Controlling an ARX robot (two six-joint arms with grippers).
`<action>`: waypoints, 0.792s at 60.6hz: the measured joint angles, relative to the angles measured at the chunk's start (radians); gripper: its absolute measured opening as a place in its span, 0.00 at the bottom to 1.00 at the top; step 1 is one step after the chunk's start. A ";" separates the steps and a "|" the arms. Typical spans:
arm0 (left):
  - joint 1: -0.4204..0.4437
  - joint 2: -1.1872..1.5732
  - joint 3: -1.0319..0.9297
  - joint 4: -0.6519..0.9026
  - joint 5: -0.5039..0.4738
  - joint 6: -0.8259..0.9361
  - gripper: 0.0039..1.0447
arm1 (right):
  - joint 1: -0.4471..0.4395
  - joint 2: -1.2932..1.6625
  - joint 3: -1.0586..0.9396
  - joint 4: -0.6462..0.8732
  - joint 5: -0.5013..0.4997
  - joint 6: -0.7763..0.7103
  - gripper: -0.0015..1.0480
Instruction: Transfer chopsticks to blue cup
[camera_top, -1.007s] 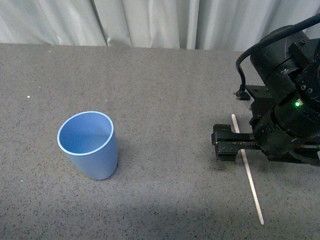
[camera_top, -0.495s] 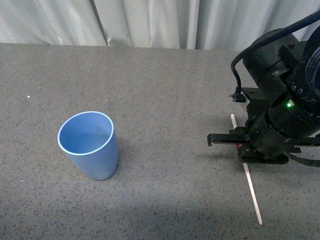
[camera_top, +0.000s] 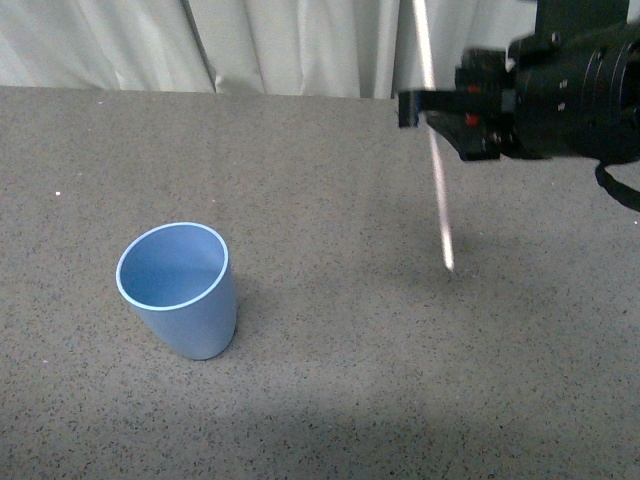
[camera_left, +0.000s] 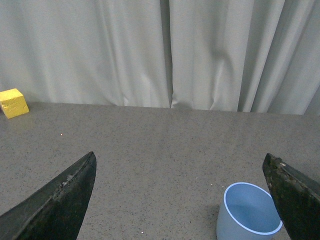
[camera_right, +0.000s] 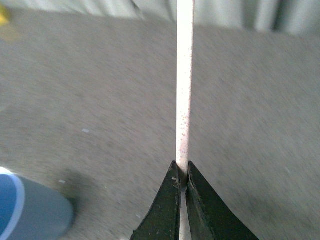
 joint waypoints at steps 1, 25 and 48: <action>0.000 0.000 0.000 0.000 0.000 0.000 0.94 | 0.003 0.000 -0.001 0.014 -0.017 -0.008 0.01; 0.000 0.000 0.000 0.000 0.000 0.000 0.94 | 0.118 0.053 0.055 0.288 -0.379 -0.018 0.01; 0.000 0.000 0.000 0.000 0.000 0.000 0.94 | 0.195 0.255 0.235 0.289 -0.442 0.064 0.01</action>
